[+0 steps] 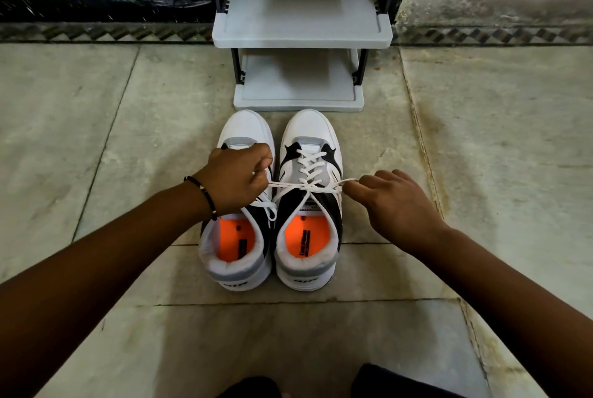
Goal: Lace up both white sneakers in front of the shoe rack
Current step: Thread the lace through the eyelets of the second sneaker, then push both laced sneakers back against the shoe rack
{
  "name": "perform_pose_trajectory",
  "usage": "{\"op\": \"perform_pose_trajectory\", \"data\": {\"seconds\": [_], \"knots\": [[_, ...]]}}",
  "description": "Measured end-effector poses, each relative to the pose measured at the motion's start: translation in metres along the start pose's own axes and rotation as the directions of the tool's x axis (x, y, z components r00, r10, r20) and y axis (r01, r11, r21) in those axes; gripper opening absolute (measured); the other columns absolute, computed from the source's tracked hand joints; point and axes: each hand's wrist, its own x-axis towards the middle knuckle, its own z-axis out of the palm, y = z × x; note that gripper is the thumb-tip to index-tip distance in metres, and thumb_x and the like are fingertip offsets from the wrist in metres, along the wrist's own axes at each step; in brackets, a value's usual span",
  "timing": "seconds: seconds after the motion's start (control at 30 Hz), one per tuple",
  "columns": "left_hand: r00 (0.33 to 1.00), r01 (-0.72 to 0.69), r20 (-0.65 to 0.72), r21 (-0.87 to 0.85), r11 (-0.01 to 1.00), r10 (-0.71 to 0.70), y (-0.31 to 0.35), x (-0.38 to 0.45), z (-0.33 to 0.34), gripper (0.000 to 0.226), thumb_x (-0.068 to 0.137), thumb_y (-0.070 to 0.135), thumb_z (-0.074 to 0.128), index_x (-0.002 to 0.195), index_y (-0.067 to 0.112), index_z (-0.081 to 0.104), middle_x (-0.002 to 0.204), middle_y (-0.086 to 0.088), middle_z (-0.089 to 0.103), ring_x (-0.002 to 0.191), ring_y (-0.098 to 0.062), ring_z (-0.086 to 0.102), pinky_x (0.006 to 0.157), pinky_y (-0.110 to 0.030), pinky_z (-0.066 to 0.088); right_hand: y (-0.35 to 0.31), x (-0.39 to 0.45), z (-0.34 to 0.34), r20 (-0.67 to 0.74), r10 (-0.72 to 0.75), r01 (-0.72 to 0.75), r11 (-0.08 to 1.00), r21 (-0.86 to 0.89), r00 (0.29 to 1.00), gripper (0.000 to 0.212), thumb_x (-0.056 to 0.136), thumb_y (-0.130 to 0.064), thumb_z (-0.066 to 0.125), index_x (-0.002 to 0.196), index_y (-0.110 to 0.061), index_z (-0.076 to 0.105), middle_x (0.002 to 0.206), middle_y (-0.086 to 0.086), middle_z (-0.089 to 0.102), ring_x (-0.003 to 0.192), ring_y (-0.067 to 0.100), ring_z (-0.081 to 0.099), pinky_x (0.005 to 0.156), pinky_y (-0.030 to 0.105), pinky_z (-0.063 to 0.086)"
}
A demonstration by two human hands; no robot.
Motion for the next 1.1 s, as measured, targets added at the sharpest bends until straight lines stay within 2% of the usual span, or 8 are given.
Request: {"op": "perform_pose_trajectory", "data": {"seconds": [0.2,0.33,0.53,0.63,0.73,0.9,1.0,1.1], "knots": [[1.0,0.011,0.011,0.021,1.0,-0.012,0.0,0.0,0.001,0.016,0.07,0.022,0.032,0.06,0.029,0.022,0.052,0.008,0.036,0.05,-0.004,0.034,0.071,-0.03,0.026,0.005,-0.004,0.003,-0.046,-0.012,0.012,1.0,0.014,0.999,0.041,0.07,-0.001,0.034,0.096,-0.017,0.061,0.059,-0.001,0.057,0.056,0.024,0.049,0.057,0.027,0.028],[0.999,0.037,0.011,0.046,0.998,-0.038,0.001,0.001,0.0,0.013,0.07,0.022,0.031,0.062,0.029,0.024,0.051,0.009,0.037,0.049,-0.012,0.034,0.071,-0.031,0.026,0.004,-0.003,0.008,0.004,0.05,-0.05,0.997,0.058,0.999,0.033,0.07,0.006,0.059,0.094,-0.018,0.061,0.058,-0.001,0.058,0.056,0.022,0.047,0.056,0.027,0.029],[0.956,0.036,-0.289,-0.07,0.997,-0.055,-0.002,-0.033,0.005,0.025,0.079,0.033,0.047,0.096,0.014,0.051,0.098,-0.005,0.058,0.088,-0.021,0.054,0.078,-0.034,0.042,0.005,-0.004,-0.001,0.049,0.195,-0.201,0.956,0.215,0.98,0.005,0.084,-0.016,0.062,0.089,-0.016,0.063,0.074,0.004,0.064,0.067,0.025,0.053,0.055,0.03,0.039],[0.927,0.04,-0.367,-0.096,0.995,-0.073,0.008,-0.063,0.009,0.023,0.081,0.031,0.047,0.095,0.013,0.051,0.097,-0.001,0.048,0.086,-0.009,0.044,0.076,-0.015,0.034,-0.007,-0.001,-0.018,-0.07,0.289,-0.251,0.91,0.33,0.955,0.012,0.085,-0.02,0.062,0.094,-0.012,0.062,0.091,0.007,0.061,0.082,0.025,0.054,0.064,0.033,0.045],[0.981,0.005,-0.193,-0.031,0.999,-0.011,0.016,-0.086,0.009,0.023,0.087,0.037,0.038,0.087,0.019,0.052,0.085,0.005,0.048,0.074,-0.007,0.041,0.067,-0.013,0.033,-0.037,0.003,-0.04,-0.105,0.217,-0.145,0.874,0.464,0.971,0.023,0.089,-0.029,0.049,0.083,-0.012,0.064,0.081,0.003,0.062,0.078,0.02,0.051,0.064,0.029,0.04],[0.972,-0.223,0.165,0.407,0.886,0.168,0.019,-0.098,0.011,0.062,0.086,0.065,0.018,0.087,0.019,0.06,0.079,0.001,0.068,0.068,-0.017,0.063,0.06,-0.026,0.048,-0.08,0.007,-0.05,0.3,-0.146,-0.034,0.853,0.52,0.943,0.036,0.085,-0.048,0.051,0.066,-0.018,0.051,0.069,-0.006,0.051,0.064,0.009,0.045,0.061,0.029,0.038],[0.95,-0.255,0.288,0.478,0.841,0.124,0.021,-0.096,0.016,0.065,0.067,0.069,0.045,0.095,0.013,0.064,0.087,-0.003,0.072,0.078,-0.021,0.068,0.072,-0.028,0.054,-0.089,0.003,-0.043,0.45,-0.159,-0.035,0.919,0.392,0.879,0.036,0.078,-0.047,0.062,0.092,-0.016,0.05,0.097,0.001,0.054,0.088,0.017,0.052,0.071,0.03,0.041],[0.894,-0.295,0.436,0.412,0.862,0.098,0.024,-0.088,0.015,0.057,0.067,0.044,0.069,0.108,0.006,0.056,0.103,-0.014,0.067,0.094,-0.032,0.063,0.085,-0.035,0.049,-0.092,0.006,-0.035,0.48,-0.165,0.021,0.957,0.291,0.862,0.039,0.083,-0.037,0.059,0.108,-0.008,0.053,0.113,0.01,0.057,0.103,0.027,0.055,0.08,0.034,0.046]]}}
